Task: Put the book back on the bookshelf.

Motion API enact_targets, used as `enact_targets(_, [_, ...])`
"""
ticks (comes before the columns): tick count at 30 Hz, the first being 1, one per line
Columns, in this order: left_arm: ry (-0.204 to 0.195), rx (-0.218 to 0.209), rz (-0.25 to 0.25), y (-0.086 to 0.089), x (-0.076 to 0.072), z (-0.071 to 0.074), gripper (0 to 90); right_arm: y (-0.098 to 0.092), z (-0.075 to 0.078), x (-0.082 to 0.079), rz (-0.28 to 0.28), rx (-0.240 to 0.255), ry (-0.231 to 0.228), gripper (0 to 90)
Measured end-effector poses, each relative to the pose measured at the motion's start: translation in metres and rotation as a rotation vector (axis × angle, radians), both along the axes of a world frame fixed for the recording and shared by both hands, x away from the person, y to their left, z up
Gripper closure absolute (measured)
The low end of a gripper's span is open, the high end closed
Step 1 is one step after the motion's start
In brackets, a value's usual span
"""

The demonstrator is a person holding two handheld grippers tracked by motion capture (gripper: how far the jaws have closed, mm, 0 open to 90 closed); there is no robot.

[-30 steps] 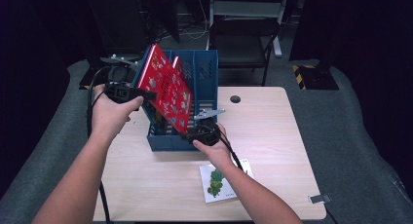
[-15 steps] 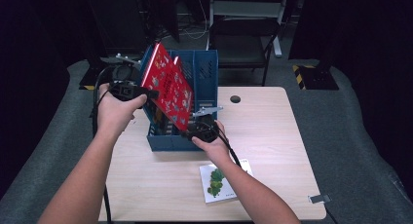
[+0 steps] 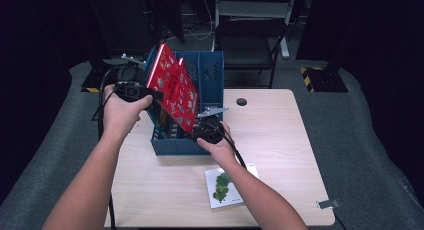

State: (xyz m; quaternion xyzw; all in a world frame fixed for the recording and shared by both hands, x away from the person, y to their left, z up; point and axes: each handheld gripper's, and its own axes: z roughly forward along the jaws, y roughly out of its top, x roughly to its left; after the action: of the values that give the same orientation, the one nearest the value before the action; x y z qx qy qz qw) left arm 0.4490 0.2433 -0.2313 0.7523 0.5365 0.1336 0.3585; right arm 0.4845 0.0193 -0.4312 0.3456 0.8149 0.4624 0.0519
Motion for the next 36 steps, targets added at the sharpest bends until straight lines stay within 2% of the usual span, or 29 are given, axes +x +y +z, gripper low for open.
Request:
enact_targets(11, [0.01,-0.001,0.016,-0.001,0.003,-0.002,74.3,0.004,0.0,0.007,0.0,-0.028,0.001,56.8])
enact_targets(23, [0.015,0.019,0.022,-0.008,0.006,-0.005,75.0,0.008,-0.006,0.009,0.01,-0.05,0.004,57.0])
enact_targets(36, [0.049,-0.03,0.04,-0.009,0.012,-0.01,78.0,0.011,-0.011,0.012,-0.009,-0.066,0.017,57.3])
